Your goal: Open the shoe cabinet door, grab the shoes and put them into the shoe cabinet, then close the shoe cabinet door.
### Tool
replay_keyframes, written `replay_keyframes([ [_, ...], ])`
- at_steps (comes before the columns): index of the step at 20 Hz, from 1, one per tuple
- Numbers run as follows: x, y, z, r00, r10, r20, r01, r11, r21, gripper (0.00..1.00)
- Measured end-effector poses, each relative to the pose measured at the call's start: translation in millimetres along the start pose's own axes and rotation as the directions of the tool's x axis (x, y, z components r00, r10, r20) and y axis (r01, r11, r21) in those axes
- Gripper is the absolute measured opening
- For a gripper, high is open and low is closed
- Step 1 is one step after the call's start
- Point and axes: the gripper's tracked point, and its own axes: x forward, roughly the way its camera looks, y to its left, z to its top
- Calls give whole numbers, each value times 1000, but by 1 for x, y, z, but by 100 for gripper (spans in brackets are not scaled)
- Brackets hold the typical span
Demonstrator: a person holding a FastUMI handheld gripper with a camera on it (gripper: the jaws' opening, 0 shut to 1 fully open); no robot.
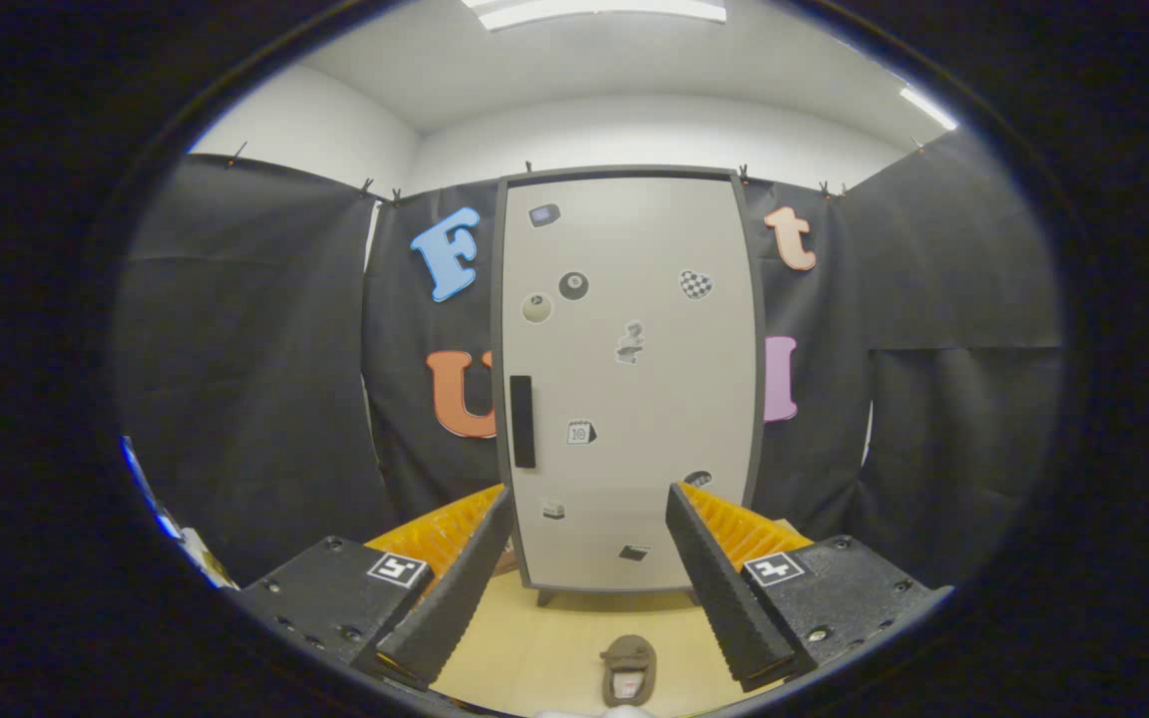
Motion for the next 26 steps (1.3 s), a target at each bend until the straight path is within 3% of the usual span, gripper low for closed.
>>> replay_keyframes([
  [12,210,55,-4,998,38,-53,-37,999,23,94],
  [17,257,65,-17,996,28,-87,-26,999,23,87],
  [21,273,74,-21,995,26,-99,-22,999,39,73],
  [25,279,65,-20,994,-32,-102,38,998,53,56],
  [26,279,65,-20,994,-38,-103,44,997,57,42],
])
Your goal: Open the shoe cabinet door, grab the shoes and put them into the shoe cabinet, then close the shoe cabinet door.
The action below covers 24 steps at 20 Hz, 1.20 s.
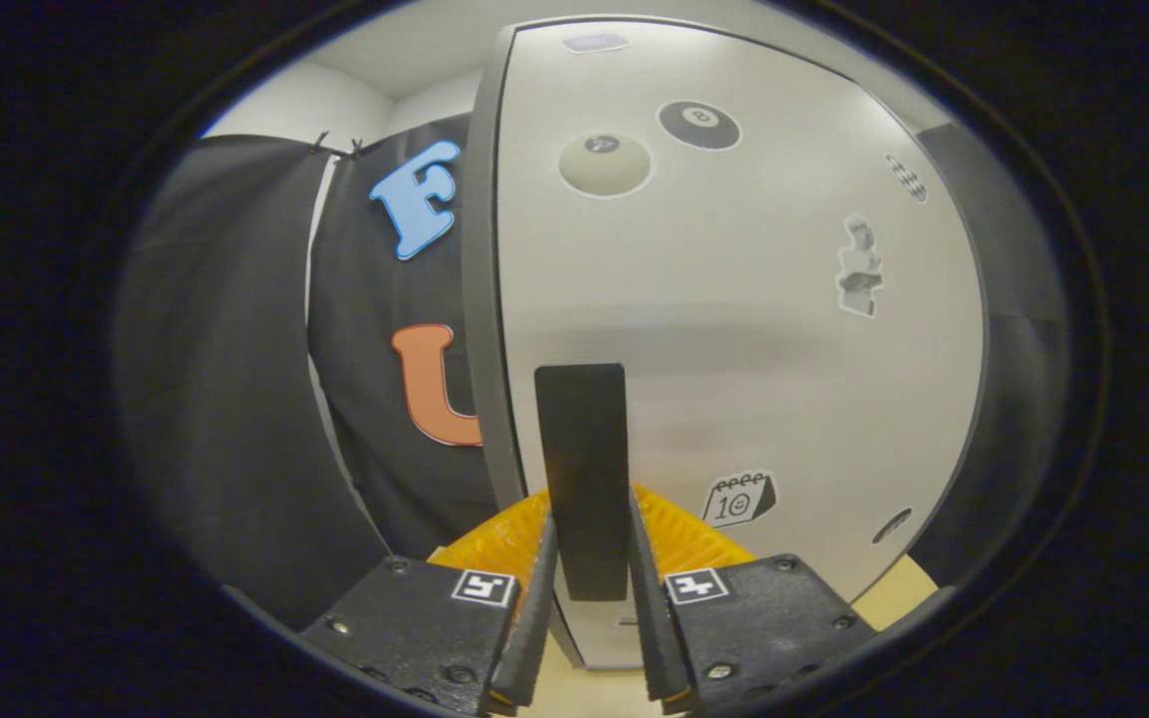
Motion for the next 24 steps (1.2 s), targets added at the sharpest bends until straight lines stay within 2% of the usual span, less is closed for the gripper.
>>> replay_keyframes([
  [8,-19,-2,-2,996,93,-14,-94,995,-42,30],
  [16,-118,-27,-14,990,143,-20,-143,989,-39,28],
  [24,-215,-84,-22,992,125,-5,-125,991,-45,25],
])
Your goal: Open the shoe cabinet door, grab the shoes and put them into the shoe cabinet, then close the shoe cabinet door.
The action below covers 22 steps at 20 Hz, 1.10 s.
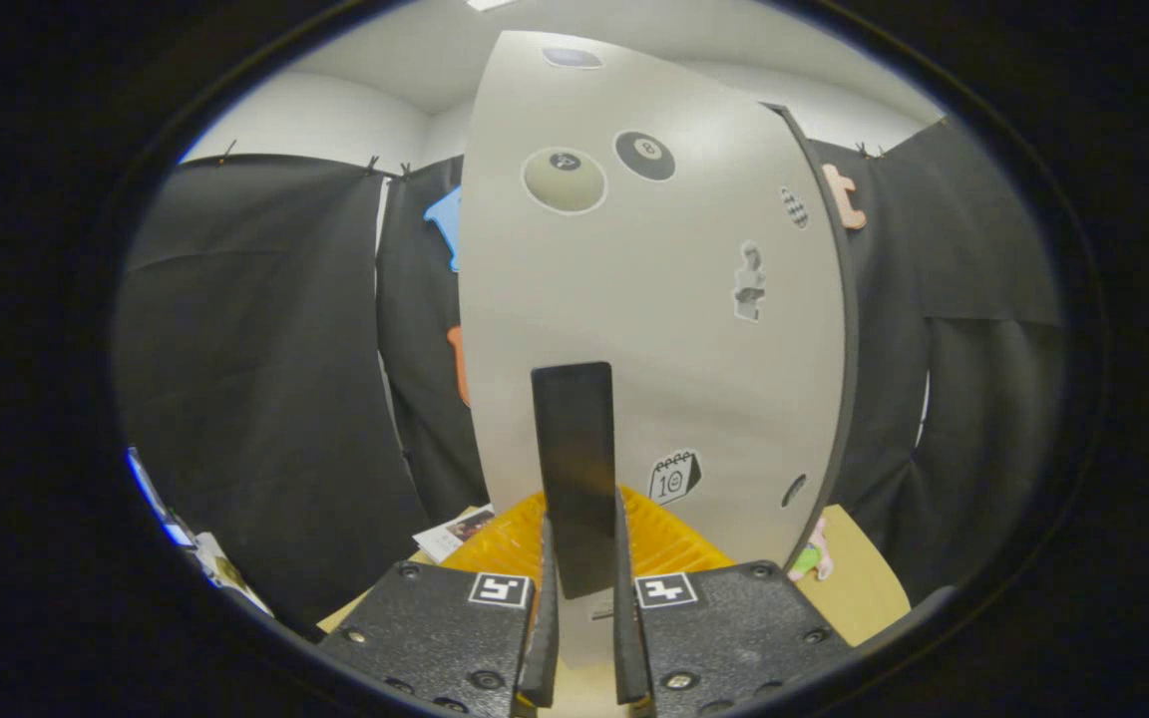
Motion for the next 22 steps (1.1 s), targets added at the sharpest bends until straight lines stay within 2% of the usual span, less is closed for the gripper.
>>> replay_keyframes([
  [6,-78,-64,-9,998,-67,9,67,998,4,23],
  [10,-114,-109,-8,991,-136,12,136,991,2,17],
  [14,-134,-149,-8,986,-165,9,165,986,-5,8],
  [22,-153,-237,-6,980,-196,17,196,980,-10,4],
])
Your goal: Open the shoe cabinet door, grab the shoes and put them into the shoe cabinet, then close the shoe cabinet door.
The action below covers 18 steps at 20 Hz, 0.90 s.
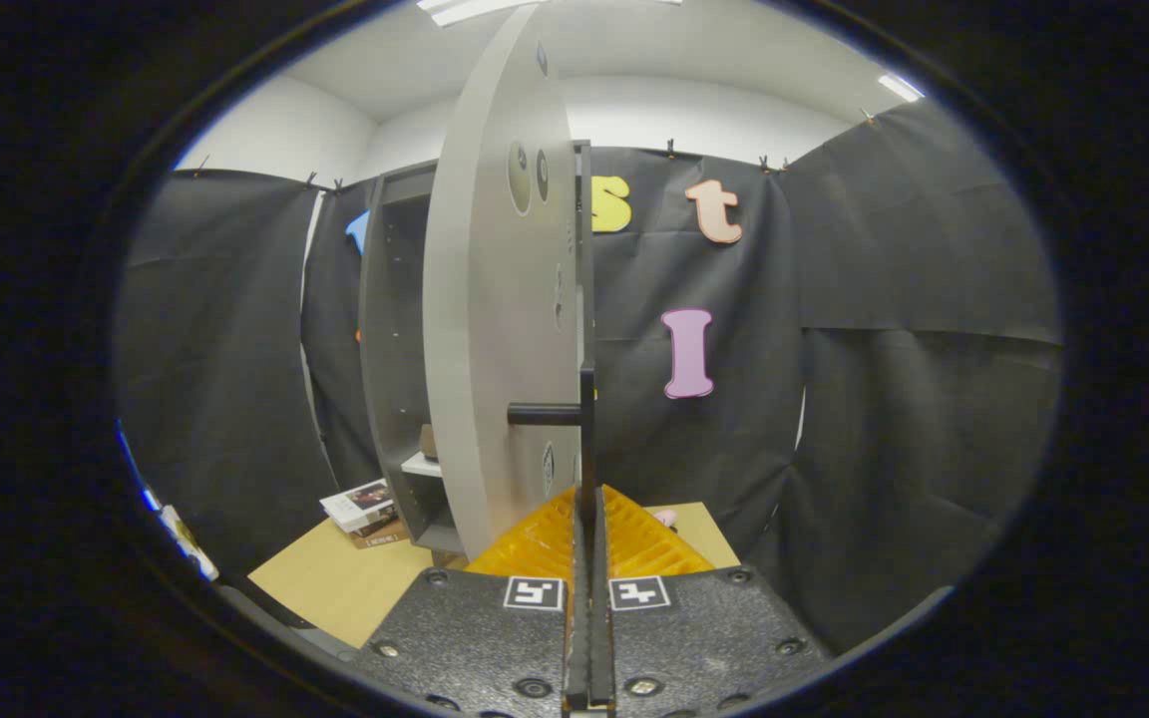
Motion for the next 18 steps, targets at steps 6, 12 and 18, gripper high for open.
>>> replay_keyframes([
  [6,3,-11,1,991,130,0,-130,991,16,4],
  [12,-17,-25,-6,985,173,-6,-172,984,55,17],
  [18,-87,-28,-16,999,36,15,-36,999,18,53],
])
